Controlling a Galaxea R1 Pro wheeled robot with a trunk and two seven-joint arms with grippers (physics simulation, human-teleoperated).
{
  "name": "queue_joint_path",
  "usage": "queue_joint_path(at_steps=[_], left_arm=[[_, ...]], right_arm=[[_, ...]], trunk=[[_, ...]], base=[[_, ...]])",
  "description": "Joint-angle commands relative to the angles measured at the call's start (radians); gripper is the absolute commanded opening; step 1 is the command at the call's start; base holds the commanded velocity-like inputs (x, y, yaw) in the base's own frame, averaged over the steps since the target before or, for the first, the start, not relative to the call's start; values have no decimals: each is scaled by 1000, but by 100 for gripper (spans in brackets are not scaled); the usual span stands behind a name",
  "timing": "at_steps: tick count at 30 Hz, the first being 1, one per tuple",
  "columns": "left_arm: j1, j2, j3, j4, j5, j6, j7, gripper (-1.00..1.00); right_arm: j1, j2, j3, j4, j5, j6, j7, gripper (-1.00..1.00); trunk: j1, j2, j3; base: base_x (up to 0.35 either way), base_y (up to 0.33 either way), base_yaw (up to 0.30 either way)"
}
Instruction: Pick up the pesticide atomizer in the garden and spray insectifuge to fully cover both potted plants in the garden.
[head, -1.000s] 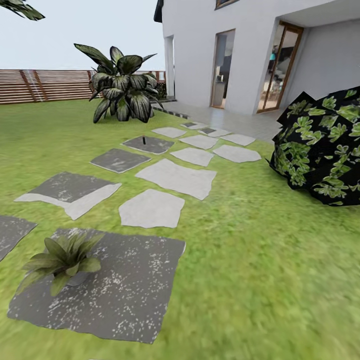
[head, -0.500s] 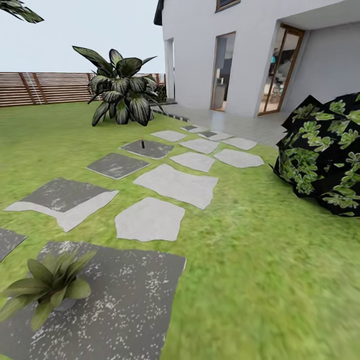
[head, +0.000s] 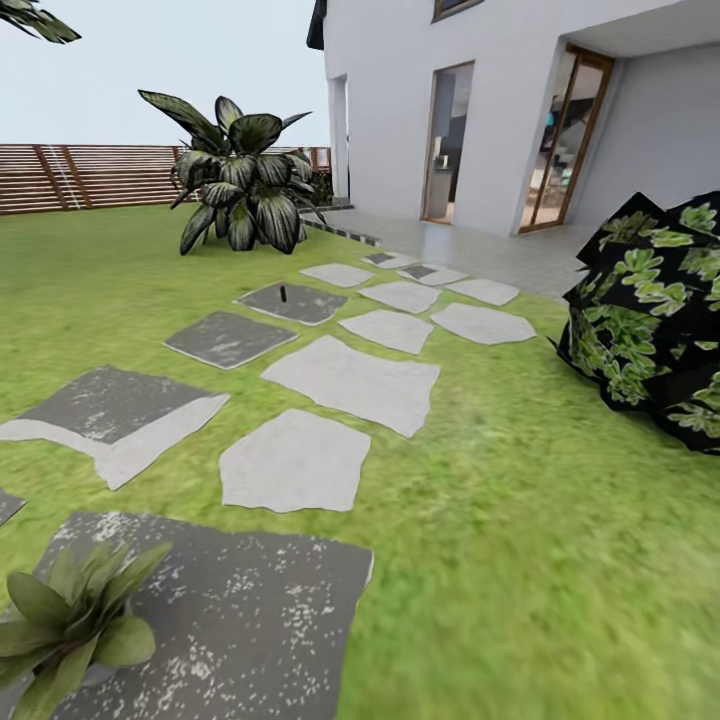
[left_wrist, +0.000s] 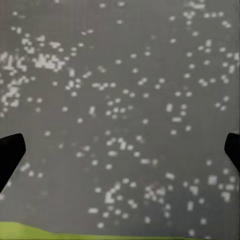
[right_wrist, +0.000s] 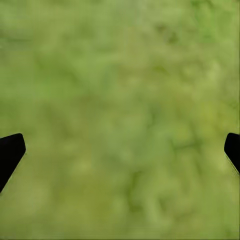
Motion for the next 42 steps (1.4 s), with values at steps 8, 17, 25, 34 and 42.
queue_joint_path(at_steps=[8,17,25,34,42], left_arm=[[0,-1,-1,1,-6,-3,0,100],[0,0,-1,1,-5,-3,0,100],[0,0,-1,1,-5,-3,0,100],[0,0,0,1,-4,-3,0,100],[0,0,0,1,-3,-3,0,100]], right_arm=[[-1,1,-5,1,8,-3,-2,100],[-1,1,-5,1,8,-3,-2,100],[-1,1,-5,1,8,-3,-2,100],[-1,1,-5,1,8,-3,-2,100],[-1,1,-5,1,8,-3,-2,100]], trunk=[[0,0,-1],[0,0,-1],[0,0,-1],[0,0,-1],[0,0,-1]], base=[[339,-1,0],[327,-87,0],[336,-16,0],[340,-1,0],[340,0,0]])
